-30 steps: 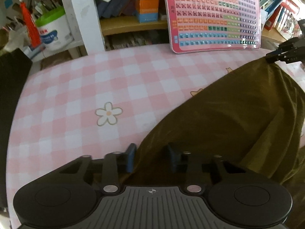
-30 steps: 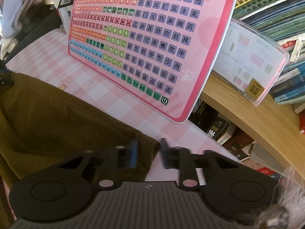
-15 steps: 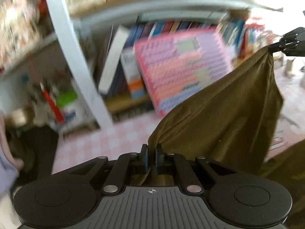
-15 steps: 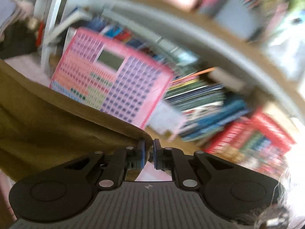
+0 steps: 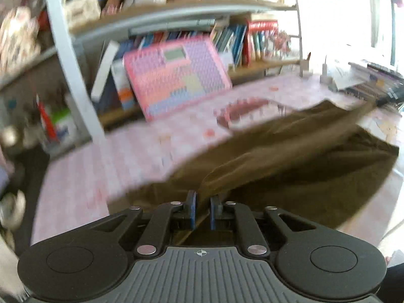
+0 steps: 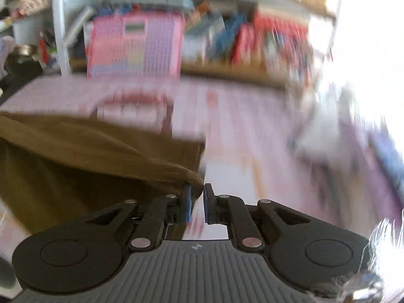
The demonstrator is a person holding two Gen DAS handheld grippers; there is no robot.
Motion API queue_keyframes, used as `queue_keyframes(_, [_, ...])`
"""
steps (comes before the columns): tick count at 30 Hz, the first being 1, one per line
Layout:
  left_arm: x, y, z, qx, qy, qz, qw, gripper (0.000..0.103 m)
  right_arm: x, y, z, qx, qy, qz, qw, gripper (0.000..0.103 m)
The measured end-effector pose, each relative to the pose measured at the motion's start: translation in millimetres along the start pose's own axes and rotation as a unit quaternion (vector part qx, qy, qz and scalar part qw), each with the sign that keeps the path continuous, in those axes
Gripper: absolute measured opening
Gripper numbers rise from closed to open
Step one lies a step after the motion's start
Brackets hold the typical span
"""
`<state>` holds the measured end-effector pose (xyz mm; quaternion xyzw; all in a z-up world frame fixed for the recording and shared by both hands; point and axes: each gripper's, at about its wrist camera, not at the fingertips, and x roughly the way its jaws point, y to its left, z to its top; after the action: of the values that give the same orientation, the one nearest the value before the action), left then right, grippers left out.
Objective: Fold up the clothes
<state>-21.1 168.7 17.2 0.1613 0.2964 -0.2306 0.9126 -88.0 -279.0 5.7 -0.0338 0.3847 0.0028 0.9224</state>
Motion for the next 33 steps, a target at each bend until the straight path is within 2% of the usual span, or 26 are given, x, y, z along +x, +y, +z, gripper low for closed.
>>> queue_keyframes(2, [-0.4, 1.4, -9.0, -0.032, 0.016, -0.003, 0.9994, 0.023, -2.5, 9.1, -20.2, 0.026, 0.030, -0.021, 0.999, 0.020])
queue_keyframes(3, [-3.9, 3.5, -10.6, -0.053, 0.017, 0.001, 0.9985, 0.028, -5.5, 11.8, -25.6, 0.048, 0.039, -0.030, 0.998, 0.037])
queue_keyframes(4, [-7.6, 5.6, -11.9, -0.074, 0.018, 0.006, 0.9971, 0.038, -10.4, 12.7, -29.2, 0.075, 0.043, -0.032, 0.996, 0.051])
queue_keyframes(5, [-13.5, 7.8, -12.7, -0.096, 0.012, 0.008, 0.9953, 0.051, -16.4, 12.9, -32.8, 0.105, 0.043, -0.028, 0.993, 0.053])
queue_keyframes(7, [-27.2, 12.8, -16.5, -0.135, -0.003, 0.013, 0.9908, 0.067, -25.9, 12.1, -37.4, 0.158, 0.045, -0.010, 0.986, 0.056])
queue_keyframes(10, [-41.6, 17.9, -28.7, -0.202, -0.004, 0.018, 0.9792, 0.071, -31.3, 14.2, -41.7, 0.216, 0.057, 0.015, 0.975, 0.058])
queue_keyframes(12, [-44.2, 24.0, -36.4, -0.276, 0.002, 0.012, 0.9611, 0.071, -30.0, 19.1, -40.9, 0.242, 0.065, 0.035, 0.968, 0.059])
queue_keyframes(14, [-43.9, 27.8, -44.6, -0.348, 0.006, 0.005, 0.9375, 0.071, -27.0, 24.9, -38.6, 0.254, 0.070, 0.052, 0.963, 0.061])
queue_keyframes(17, [-38.7, 29.2, -57.8, -0.451, 0.011, -0.008, 0.8926, 0.071, -21.3, 31.8, -35.6, 0.254, 0.081, 0.072, 0.961, 0.062])
queue_keyframes(20, [-34.0, 21.1, -59.4, -0.491, 0.016, -0.012, 0.8712, 0.071, -16.8, 33.7, -35.0, 0.263, 0.086, 0.090, 0.957, 0.064])
queue_keyframes(22, [-30.9, 15.5, -60.3, -0.516, 0.019, -0.014, 0.8565, 0.071, -12.2, 26.8, -37.8, 0.304, 0.095, 0.095, 0.943, 0.064])
queue_keyframes(23, [-31.1, 11.3, -59.1, -0.517, 0.020, -0.013, 0.8555, 0.071, -9.2, 22.6, -39.4, 0.329, 0.104, 0.096, 0.934, 0.064])
queue_keyframes(27, [-24.3, -1.2, -51.8, -0.538, 0.029, -0.016, 0.8426, 0.071, 3.3, 8.7, -52.1, 0.442, 0.164, 0.113, 0.875, 0.064])
queue_keyframes(28, [-22.8, -4.1, -50.7, -0.546, 0.033, -0.019, 0.8366, 0.071, 5.2, 6.6, -55.4, 0.463, 0.173, 0.121, 0.861, 0.065])
queue_keyframes(29, [-21.5, -7.0, -49.7, -0.556, 0.037, -0.022, 0.8303, 0.071, 5.8, 5.8, -57.3, 0.473, 0.178, 0.131, 0.853, 0.065])
queue_keyframes(31, [-18.7, -12.9, -47.7, -0.574, 0.045, -0.028, 0.8173, 0.071, 6.3, 5.5, -57.9, 0.481, 0.187, 0.142, 0.845, 0.065])
queue_keyframes(33, [-16.4, -21.2, -41.1, -0.564, 0.049, -0.029, 0.8235, 0.071, 6.0, 5.4, -56.4, 0.482, 0.191, 0.152, 0.842, 0.065])
